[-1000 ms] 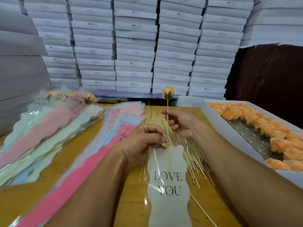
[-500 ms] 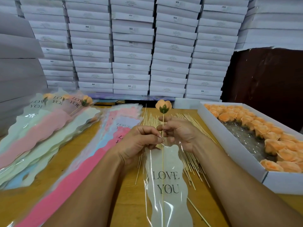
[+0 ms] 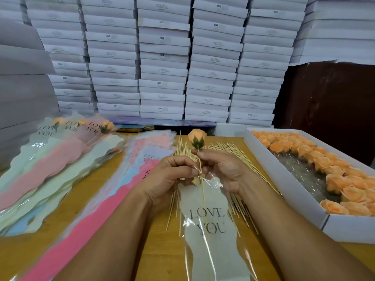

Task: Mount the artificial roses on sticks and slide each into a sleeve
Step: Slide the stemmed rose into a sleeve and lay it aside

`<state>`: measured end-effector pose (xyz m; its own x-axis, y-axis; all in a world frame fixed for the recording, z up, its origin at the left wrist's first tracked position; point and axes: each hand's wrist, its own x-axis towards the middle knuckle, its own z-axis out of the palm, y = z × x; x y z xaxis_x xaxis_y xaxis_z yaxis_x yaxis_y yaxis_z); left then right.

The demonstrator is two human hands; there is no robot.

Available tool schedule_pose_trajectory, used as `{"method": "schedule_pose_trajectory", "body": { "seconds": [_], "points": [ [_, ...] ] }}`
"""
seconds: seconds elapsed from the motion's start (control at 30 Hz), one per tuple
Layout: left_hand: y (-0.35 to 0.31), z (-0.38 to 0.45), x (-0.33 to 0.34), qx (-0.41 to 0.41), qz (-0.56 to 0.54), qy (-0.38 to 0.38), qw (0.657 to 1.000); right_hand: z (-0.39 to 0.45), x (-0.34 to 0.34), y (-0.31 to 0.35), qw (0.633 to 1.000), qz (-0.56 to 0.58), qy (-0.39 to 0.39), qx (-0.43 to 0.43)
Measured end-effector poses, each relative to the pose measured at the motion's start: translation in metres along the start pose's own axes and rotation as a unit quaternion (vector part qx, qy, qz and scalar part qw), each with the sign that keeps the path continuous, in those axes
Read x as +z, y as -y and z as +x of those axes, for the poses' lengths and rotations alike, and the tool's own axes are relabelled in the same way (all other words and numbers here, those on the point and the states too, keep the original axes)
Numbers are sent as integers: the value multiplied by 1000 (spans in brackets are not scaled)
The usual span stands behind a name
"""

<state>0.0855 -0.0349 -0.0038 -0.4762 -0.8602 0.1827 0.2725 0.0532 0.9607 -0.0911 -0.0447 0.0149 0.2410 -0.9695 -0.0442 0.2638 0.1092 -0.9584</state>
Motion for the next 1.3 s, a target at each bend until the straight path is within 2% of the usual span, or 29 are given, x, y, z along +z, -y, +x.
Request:
{"method": "schedule_pose_trajectory", "body": {
  "seconds": [0.3,0.57,0.83,1.3],
  "points": [
    [1,1,-2,14,-9,-1,1000,-2,-2,2,998,22,53,22],
    [0,-1,0,3,9,13,1000,1,-4,5,999,25,-40,3],
    [1,-1,1,5,26,4,1000,0,0,4,998,27,-56,6],
    [2,4,-5,37,37,-17,998,2,-1,-1,994,-90,-46,-48]
  ]
}}
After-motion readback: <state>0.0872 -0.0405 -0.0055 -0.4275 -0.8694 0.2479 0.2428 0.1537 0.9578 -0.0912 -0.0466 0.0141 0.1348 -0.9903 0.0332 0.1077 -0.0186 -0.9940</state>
